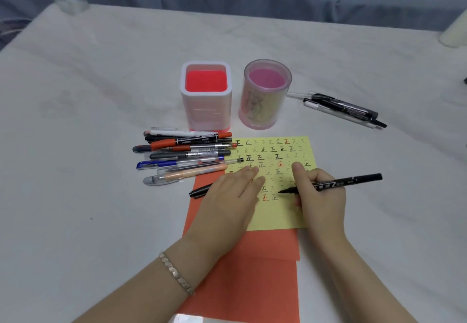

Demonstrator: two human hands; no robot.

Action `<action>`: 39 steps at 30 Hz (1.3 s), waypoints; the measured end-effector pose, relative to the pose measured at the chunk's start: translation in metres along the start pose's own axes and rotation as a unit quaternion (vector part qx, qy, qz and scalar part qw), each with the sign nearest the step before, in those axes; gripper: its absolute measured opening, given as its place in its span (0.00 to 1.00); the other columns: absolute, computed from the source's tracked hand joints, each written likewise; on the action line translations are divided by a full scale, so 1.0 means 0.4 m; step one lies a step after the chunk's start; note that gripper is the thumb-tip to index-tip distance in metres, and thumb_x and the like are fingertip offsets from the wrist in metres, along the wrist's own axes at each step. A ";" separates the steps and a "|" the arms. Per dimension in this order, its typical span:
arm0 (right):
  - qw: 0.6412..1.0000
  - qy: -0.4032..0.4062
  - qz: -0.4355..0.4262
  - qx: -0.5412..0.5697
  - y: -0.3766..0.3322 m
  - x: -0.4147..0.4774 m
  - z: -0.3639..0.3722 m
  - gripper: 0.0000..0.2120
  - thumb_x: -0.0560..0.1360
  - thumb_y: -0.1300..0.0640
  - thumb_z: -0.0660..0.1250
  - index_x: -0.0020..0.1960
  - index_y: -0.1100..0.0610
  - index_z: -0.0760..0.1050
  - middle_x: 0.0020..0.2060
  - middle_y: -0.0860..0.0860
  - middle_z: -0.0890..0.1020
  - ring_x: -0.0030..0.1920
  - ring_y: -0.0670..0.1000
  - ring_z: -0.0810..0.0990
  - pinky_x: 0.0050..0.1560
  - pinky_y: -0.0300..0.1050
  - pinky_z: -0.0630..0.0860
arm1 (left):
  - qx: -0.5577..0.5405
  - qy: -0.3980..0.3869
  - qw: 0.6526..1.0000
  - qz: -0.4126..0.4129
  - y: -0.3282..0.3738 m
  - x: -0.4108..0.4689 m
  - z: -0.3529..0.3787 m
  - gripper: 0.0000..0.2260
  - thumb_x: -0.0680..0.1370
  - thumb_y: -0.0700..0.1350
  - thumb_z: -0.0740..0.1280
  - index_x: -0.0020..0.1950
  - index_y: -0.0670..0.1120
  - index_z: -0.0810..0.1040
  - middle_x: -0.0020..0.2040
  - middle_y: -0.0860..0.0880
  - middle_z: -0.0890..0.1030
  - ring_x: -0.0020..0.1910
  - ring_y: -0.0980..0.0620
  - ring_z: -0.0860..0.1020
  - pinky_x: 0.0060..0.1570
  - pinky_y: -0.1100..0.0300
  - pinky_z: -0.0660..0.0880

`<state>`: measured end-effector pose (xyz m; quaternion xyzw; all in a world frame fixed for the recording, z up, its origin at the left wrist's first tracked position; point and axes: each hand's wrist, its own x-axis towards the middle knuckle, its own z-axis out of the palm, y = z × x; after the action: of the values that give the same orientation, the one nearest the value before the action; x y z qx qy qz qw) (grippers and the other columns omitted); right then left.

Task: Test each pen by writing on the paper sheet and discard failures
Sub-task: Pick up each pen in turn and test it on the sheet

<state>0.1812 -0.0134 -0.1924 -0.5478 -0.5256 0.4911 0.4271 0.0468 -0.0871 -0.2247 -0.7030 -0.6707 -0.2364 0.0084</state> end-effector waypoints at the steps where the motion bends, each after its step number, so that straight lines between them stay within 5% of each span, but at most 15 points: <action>1: 1.000 -0.008 -0.002 -0.006 -0.006 -0.002 -0.005 0.20 0.73 0.55 0.68 0.26 0.59 0.66 0.16 0.47 0.69 0.20 0.44 0.67 0.25 0.32 0.65 | 0.011 0.008 1.000 -0.012 -0.009 0.000 -0.011 0.17 0.71 0.39 0.62 0.59 0.41 0.75 0.56 0.41 0.79 0.55 0.44 0.76 0.55 0.52 0.69; 5: 0.999 -0.022 0.000 -0.030 -0.021 -0.006 -0.023 0.22 0.73 0.54 0.68 0.25 0.58 0.63 0.16 0.48 0.69 0.20 0.44 0.67 0.25 0.32 0.64 | 0.070 -0.016 0.990 -0.123 -0.056 -0.010 -0.072 0.11 0.64 0.37 0.74 0.45 0.39 0.80 0.41 0.42 0.78 0.38 0.41 0.77 0.35 0.50 0.77; 10: 0.998 -0.053 0.001 -0.023 -0.034 -0.019 -0.029 0.21 0.73 0.54 0.68 0.26 0.57 0.65 0.17 0.48 0.71 0.21 0.46 0.68 0.25 0.33 0.66 | 0.065 -0.056 0.987 -0.136 -0.077 -0.035 -0.106 0.10 0.64 0.39 0.78 0.39 0.42 0.78 0.36 0.46 0.77 0.35 0.45 0.76 0.32 0.55 0.73; 12: 0.997 -0.073 0.002 -0.004 -0.046 -0.025 -0.025 0.16 0.73 0.57 0.68 0.30 0.59 0.68 0.19 0.48 0.74 0.22 0.44 0.70 0.27 0.31 0.68 | -0.033 -0.049 0.979 -0.195 -0.052 -0.031 -0.126 0.06 0.72 0.41 0.71 0.44 0.45 0.75 0.41 0.49 0.78 0.41 0.48 0.75 0.40 0.55 0.71; 16: 0.982 -0.132 0.047 0.123 -0.081 -0.037 -0.026 0.06 0.75 0.64 0.63 0.39 0.62 0.73 0.29 0.55 0.83 0.30 0.50 0.81 0.34 0.35 0.77 | -0.297 -0.015 0.905 -0.304 0.005 -0.025 -0.140 0.06 0.76 0.43 0.67 0.45 0.53 0.72 0.41 0.58 0.77 0.42 0.64 0.74 0.41 0.72 0.69; 21: 0.980 -0.121 0.035 0.153 -0.130 -0.056 -0.044 0.13 0.70 0.55 0.63 0.31 0.61 0.68 0.21 0.54 0.77 0.21 0.49 0.73 0.26 0.36 0.72 | -0.412 0.019 0.860 -0.301 0.054 -0.010 -0.159 0.10 0.73 0.38 0.70 0.41 0.52 0.75 0.37 0.62 0.79 0.38 0.65 0.76 0.40 0.74 0.69; 26: 0.988 -0.106 0.007 0.114 -0.140 -0.066 -0.046 0.16 0.76 0.62 0.62 0.29 0.60 0.69 0.20 0.54 0.76 0.20 0.47 0.70 0.25 0.36 0.69 | -0.439 0.021 0.853 -0.281 0.081 -0.002 -0.169 0.10 0.72 0.37 0.71 0.41 0.52 0.76 0.39 0.61 0.80 0.38 0.65 0.76 0.39 0.73 0.69; 39: 0.986 -0.150 -0.001 0.066 -0.132 -0.083 -0.037 0.11 0.71 0.64 0.68 0.33 0.60 0.69 0.19 0.50 0.70 0.20 0.45 0.67 0.24 0.32 0.65 | -0.395 -0.035 0.898 -0.189 0.122 0.008 -0.193 0.06 0.76 0.41 0.67 0.44 0.52 0.73 0.44 0.58 0.76 0.38 0.59 0.72 0.39 0.70 0.68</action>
<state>0.1888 -0.0413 -0.1351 -0.4379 -0.5511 0.6007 0.3789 0.0682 -0.1145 -0.1403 -0.5163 -0.6423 -0.4545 -0.3380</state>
